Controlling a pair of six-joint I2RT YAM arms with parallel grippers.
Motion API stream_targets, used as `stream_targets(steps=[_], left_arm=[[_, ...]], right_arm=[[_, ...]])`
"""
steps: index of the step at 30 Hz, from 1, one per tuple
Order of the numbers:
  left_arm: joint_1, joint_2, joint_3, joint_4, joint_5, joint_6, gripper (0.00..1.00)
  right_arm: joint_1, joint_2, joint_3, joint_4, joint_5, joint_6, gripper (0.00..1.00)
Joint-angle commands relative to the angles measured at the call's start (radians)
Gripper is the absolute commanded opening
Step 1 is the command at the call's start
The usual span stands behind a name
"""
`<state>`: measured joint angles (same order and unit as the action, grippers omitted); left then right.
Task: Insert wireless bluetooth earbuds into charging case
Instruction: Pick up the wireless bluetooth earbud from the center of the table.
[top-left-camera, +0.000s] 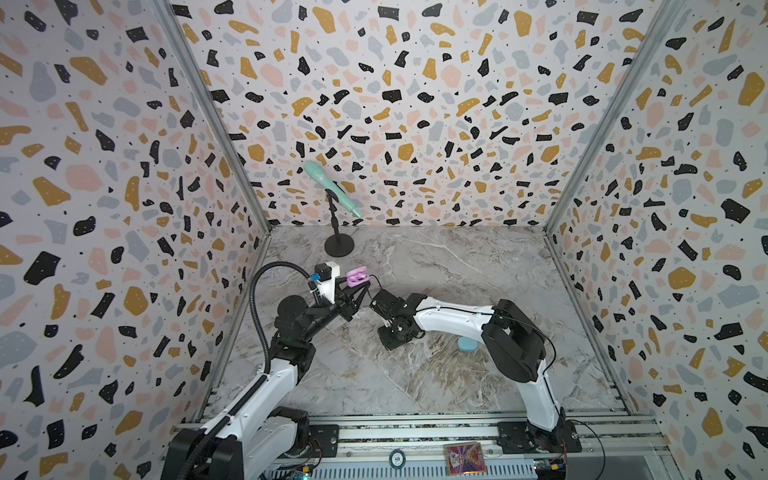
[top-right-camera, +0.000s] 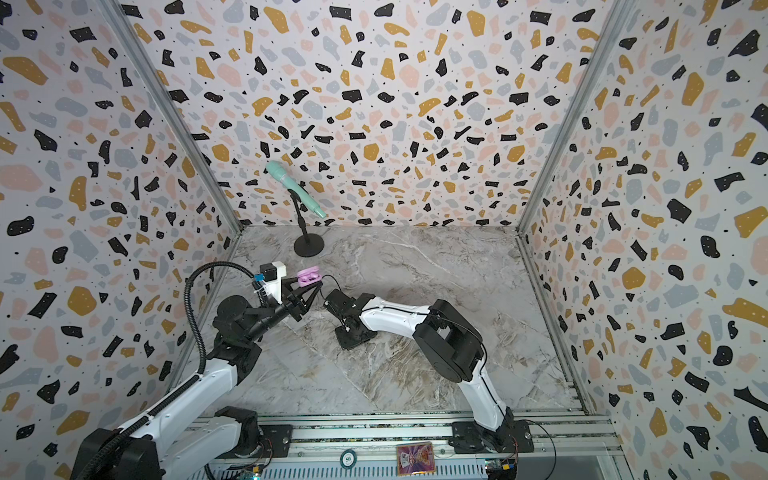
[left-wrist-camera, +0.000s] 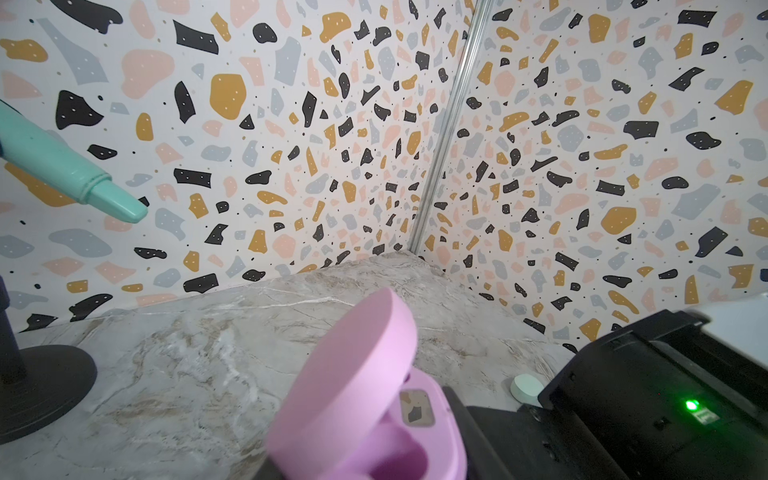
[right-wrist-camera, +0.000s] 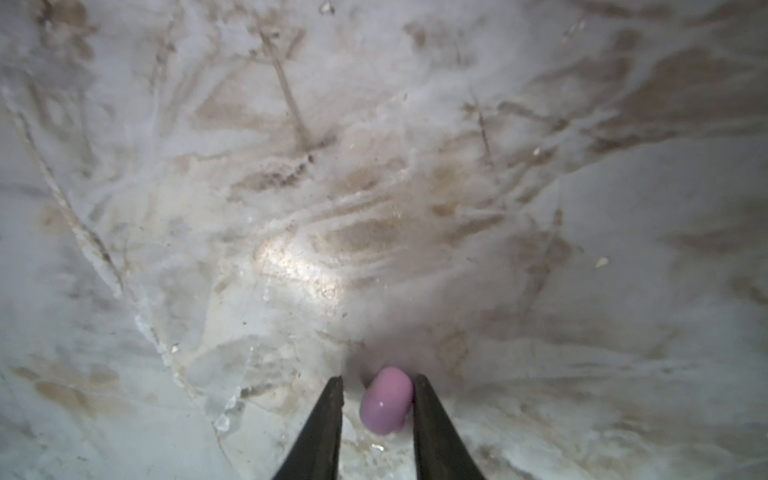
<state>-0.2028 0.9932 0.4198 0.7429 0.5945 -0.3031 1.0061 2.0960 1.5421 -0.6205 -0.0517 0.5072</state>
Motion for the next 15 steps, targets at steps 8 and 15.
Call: stream_targets(steps=[8,15], left_arm=[[0.005,-0.016,0.007,0.070,0.018,-0.004,0.03],[0.005,-0.015,0.007,0.070,0.018,-0.005,0.02]], right_arm=[[0.008,0.017,0.035,-0.039,0.024,-0.021,0.27],[0.007,0.026,0.032,-0.029,0.039,-0.017,0.32]])
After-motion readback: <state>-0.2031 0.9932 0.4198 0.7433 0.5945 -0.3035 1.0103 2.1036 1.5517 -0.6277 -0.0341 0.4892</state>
